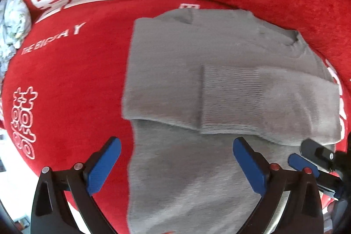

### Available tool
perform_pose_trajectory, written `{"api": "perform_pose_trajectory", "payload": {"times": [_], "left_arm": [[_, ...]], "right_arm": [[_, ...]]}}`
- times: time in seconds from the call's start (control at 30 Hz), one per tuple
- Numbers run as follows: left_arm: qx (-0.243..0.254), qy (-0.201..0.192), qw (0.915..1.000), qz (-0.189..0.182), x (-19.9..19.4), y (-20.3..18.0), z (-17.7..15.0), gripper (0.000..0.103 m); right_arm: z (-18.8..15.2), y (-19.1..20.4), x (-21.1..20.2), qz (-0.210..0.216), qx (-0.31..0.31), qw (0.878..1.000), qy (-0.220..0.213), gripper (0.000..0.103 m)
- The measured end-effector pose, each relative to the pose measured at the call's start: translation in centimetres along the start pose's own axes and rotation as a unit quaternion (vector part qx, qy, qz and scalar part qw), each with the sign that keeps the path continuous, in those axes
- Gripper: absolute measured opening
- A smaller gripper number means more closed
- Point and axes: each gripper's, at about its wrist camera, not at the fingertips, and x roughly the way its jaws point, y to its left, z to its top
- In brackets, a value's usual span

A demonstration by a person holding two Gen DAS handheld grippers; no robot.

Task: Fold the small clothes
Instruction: 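Fold the side edge inward over the sleeves with the right tool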

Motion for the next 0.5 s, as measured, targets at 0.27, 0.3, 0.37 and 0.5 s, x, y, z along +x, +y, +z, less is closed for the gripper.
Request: {"api": "perform_pose_trajectory", "payload": {"times": [0.27, 0.3, 0.37, 0.5], "left_arm": [[0.008, 0.009, 0.9999, 0.007, 2.0, 2.1, 0.5, 0.102], [0.011, 0.006, 0.9999, 0.008, 2.1, 2.2, 0.5, 0.102], [0.016, 0.000, 0.9998, 0.008, 2.1, 2.3, 0.3, 0.102], [0.026, 0.004, 0.9995, 0.015, 3.0, 2.3, 0.8, 0.102]], "right_arm": [[0.9, 1.3, 4.2, 0.010, 0.043, 0.999, -0.007, 0.021], [1.0, 1.5, 4.2, 0.004, 0.041, 0.999, -0.009, 0.010], [1.0, 2.1, 4.3, -0.003, 0.026, 1.000, -0.014, 0.010], [0.9, 2.1, 5.4, -0.039, 0.007, 0.999, -0.001, 0.010]]}}
